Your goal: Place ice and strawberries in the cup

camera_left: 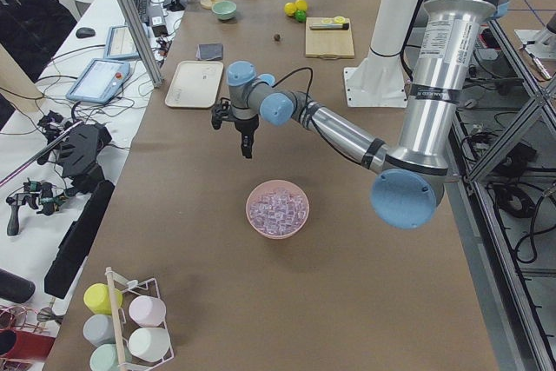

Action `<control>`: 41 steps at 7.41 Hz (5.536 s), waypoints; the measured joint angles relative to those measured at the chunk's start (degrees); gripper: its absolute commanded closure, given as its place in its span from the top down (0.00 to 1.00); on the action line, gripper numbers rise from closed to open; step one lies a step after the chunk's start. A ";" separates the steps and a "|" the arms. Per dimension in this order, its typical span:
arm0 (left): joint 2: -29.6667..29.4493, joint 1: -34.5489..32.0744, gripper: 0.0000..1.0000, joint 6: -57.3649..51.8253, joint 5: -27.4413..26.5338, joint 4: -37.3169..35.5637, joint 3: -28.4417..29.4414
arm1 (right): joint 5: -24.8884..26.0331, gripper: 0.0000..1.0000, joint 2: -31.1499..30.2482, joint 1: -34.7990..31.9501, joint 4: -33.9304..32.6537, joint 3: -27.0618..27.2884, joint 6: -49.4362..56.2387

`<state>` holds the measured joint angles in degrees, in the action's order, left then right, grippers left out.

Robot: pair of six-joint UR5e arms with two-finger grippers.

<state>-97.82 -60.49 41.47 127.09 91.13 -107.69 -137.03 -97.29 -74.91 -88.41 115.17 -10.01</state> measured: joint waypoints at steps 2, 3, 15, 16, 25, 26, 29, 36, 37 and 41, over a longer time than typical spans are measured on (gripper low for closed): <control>6.42 -4.08 0.72 3.32 1.28 0.13 -1.95 | 0.01 1.00 -0.05 0.00 0.01 0.35 -0.53; 9.58 -5.30 0.72 5.79 1.42 0.24 -3.46 | 0.01 1.00 -0.04 0.01 0.05 0.48 -0.79; 22.86 2.63 0.71 44.01 -2.49 26.84 -2.00 | -0.64 1.00 -1.41 0.01 -0.01 1.98 -3.06; 23.94 2.83 0.71 44.36 -2.43 26.88 -2.24 | -0.72 1.00 -1.72 -0.02 0.01 2.14 -3.08; 25.39 7.24 0.71 44.64 -2.77 26.95 -2.29 | -0.78 1.00 -3.89 -0.06 0.01 4.06 -3.08; 25.28 7.52 0.67 44.61 -3.14 26.94 -2.28 | -0.78 1.00 -3.98 -0.06 0.00 4.08 -3.08; 25.25 8.61 0.63 44.65 -4.68 26.91 -2.20 | -0.78 1.00 -4.21 -0.06 0.01 4.12 -3.08; 25.47 8.94 0.55 44.68 -4.93 26.93 -2.17 | -0.78 1.00 -4.97 -0.06 -0.01 4.68 -3.08; 25.40 9.07 0.53 44.77 -5.10 26.95 -2.14 | -0.78 1.00 -5.12 -0.06 -0.01 4.76 -3.08; 25.21 9.62 0.45 44.92 -5.95 26.91 -1.91 | -0.78 1.00 -5.69 -0.08 -0.01 5.07 -3.08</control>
<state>-72.61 -50.87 86.39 121.15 118.04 -109.61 -137.81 -102.99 -74.99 -88.42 120.23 -13.10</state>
